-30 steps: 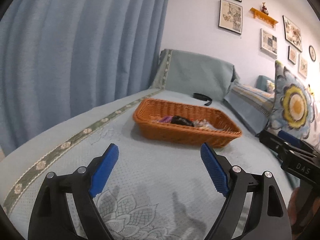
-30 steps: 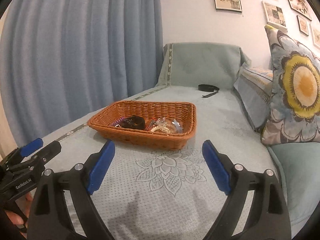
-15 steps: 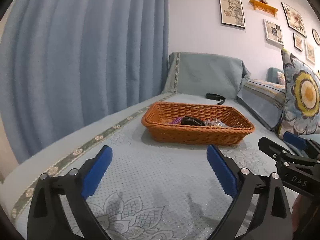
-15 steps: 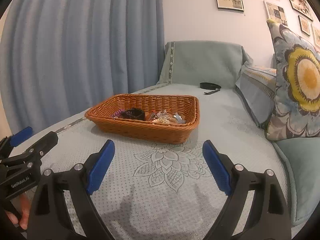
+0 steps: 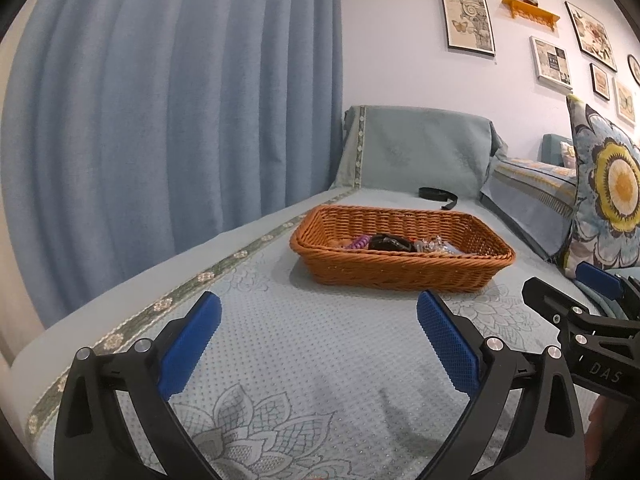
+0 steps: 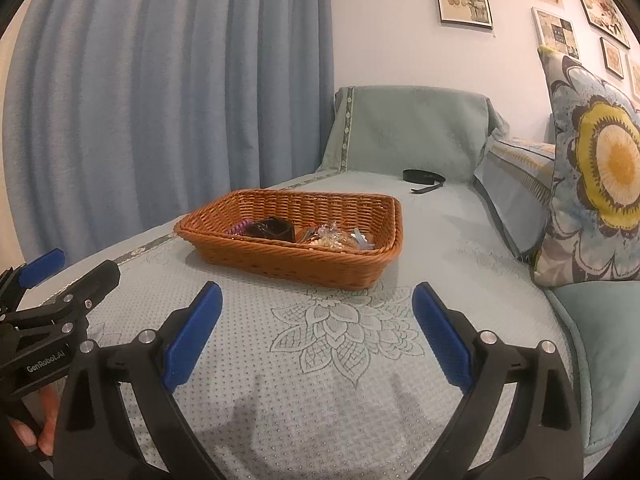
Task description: Organize jewelry
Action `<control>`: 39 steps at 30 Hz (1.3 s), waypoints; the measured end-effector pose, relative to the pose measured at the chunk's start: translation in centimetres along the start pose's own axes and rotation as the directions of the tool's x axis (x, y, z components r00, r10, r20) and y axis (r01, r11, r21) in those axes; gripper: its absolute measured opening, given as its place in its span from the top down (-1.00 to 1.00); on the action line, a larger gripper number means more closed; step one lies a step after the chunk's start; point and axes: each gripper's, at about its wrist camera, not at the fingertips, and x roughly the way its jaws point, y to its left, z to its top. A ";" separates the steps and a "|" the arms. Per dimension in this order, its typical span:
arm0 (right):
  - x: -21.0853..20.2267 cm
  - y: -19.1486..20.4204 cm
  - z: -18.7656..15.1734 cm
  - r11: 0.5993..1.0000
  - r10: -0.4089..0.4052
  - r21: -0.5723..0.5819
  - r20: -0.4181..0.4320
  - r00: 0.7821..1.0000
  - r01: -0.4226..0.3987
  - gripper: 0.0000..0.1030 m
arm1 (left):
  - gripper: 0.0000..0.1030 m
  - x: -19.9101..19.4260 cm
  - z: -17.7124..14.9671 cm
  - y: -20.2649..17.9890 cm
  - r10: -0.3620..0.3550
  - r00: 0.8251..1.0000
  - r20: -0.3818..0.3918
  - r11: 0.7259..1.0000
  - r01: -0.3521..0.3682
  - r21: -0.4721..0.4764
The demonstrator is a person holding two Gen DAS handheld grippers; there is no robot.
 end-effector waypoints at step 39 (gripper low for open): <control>0.2 -0.2 0.0 1.000 0.006 0.006 -0.019 1.000 -0.006 -0.78 | -0.85 0.4 0.0 -0.1 0.008 0.999 -0.034 1.000 -0.009 -0.016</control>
